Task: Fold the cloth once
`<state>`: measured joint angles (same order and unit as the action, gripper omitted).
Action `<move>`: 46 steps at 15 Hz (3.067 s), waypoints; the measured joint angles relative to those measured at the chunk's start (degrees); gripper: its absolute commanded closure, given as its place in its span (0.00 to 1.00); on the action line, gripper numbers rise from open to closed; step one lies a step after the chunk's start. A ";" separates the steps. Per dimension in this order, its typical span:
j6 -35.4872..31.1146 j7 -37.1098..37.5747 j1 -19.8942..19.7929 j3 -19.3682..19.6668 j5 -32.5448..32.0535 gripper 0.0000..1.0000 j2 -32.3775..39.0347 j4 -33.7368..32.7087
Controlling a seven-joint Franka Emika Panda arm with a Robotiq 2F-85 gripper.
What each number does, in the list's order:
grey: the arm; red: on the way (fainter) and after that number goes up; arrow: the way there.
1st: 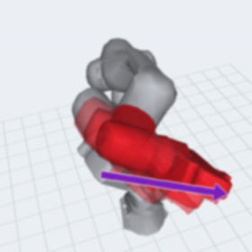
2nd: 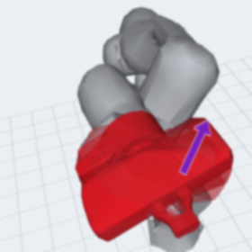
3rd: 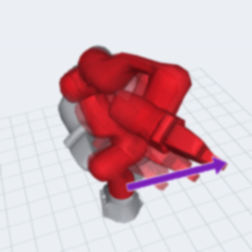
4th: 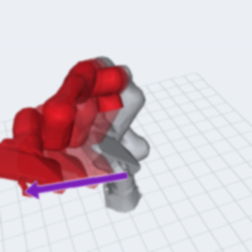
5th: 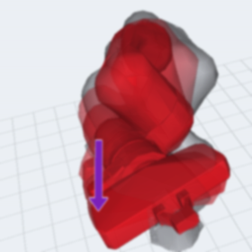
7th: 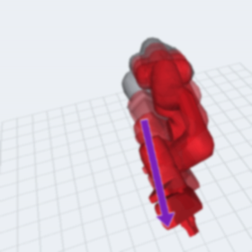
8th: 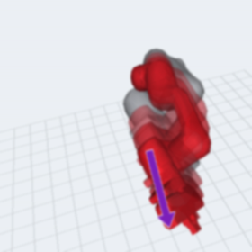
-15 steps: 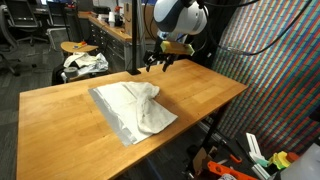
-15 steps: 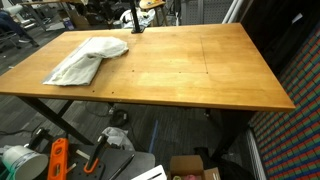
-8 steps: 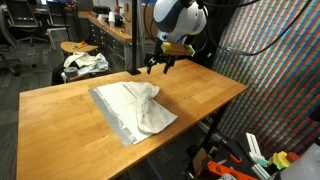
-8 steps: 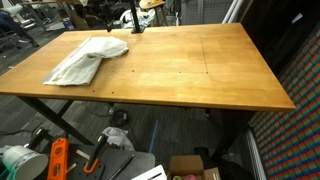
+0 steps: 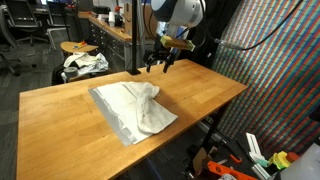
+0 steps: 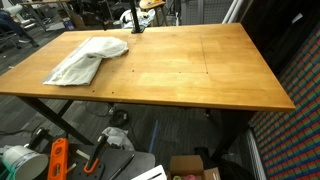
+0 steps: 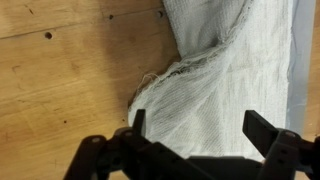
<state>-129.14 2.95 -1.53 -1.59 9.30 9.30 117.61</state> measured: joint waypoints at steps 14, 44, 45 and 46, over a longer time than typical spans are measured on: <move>7.36 -8.61 -3.65 1.16 6.85 0.00 1.80 -2.99; 5.15 -9.25 -6.04 1.02 14.00 0.00 20.04 -14.58; 3.59 -9.22 -6.05 0.98 14.62 0.00 20.41 -14.59; 2.10 -9.14 -6.04 0.95 15.04 0.00 20.79 -14.59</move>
<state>-127.04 -6.19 -7.58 -0.63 24.35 30.09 103.02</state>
